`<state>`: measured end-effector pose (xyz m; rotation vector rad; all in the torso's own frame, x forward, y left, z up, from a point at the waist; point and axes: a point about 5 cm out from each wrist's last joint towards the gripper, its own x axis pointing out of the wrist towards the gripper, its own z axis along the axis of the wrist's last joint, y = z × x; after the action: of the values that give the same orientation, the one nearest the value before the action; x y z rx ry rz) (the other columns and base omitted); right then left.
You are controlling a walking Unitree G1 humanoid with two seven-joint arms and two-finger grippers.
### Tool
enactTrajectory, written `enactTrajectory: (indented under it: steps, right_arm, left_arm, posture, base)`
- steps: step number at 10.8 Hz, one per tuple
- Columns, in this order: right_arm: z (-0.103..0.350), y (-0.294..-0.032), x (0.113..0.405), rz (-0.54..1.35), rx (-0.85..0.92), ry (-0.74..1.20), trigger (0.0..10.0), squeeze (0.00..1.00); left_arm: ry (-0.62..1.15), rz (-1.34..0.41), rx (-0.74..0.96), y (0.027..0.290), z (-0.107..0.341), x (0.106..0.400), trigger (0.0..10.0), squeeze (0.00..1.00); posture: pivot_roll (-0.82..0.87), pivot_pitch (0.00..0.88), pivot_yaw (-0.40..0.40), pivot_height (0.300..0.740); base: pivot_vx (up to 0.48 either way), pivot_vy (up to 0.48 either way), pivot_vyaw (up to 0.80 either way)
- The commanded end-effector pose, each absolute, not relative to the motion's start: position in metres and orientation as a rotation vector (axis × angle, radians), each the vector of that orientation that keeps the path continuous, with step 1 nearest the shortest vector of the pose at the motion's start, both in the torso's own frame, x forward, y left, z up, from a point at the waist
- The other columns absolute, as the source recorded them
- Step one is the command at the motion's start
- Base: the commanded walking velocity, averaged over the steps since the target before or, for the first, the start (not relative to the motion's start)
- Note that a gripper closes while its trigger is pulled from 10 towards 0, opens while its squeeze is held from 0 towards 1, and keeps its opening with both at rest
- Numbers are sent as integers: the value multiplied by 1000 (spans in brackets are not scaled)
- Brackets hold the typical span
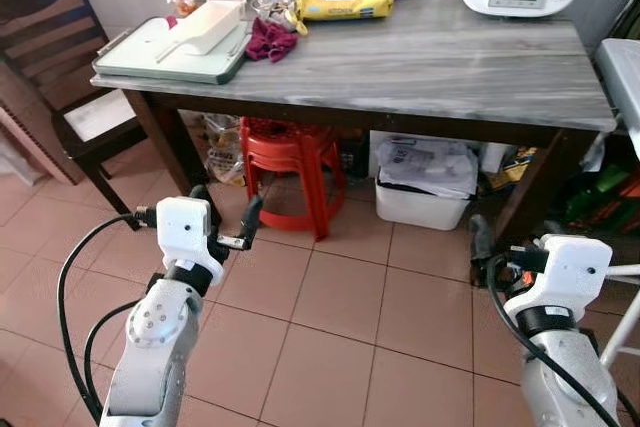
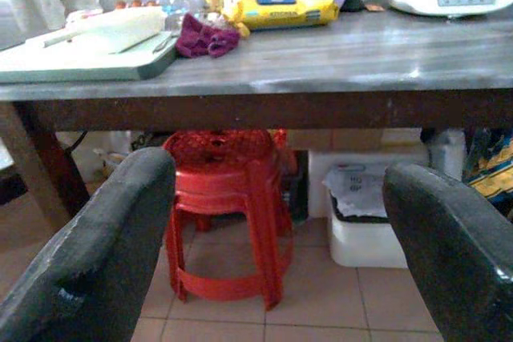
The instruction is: Setting the table
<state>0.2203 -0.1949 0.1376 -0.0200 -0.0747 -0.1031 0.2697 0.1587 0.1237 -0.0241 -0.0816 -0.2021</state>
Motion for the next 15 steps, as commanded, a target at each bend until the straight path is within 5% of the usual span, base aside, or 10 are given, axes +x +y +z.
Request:
enactTrajectory:
  steps: [1, 6, 15]
  right_arm:
    - [137, -192, 219, -91, -19, -78, 10000, 0]
    - [133, -191, 220, -94, -9, -54, 10000, 0]
    - [130, -191, 223, -85, -20, -44, 10000, 0]
  left_arm:
    - [-81, -190, -9, 164, 124, 268, 10000, 0]
    - [-60, -221, -10, 158, 121, 269, 10000, 0]
    - [-46, -243, 11, 157, 120, 271, 10000, 0]
  posture:
    - [-155, 98, 85, 740]
    - [-157, 102, 90, 740]
    - [-151, 96, 92, 740]
  base:
    - [0, -416, 0]
    - [0, -409, -409]
    - [0, -278, 0]
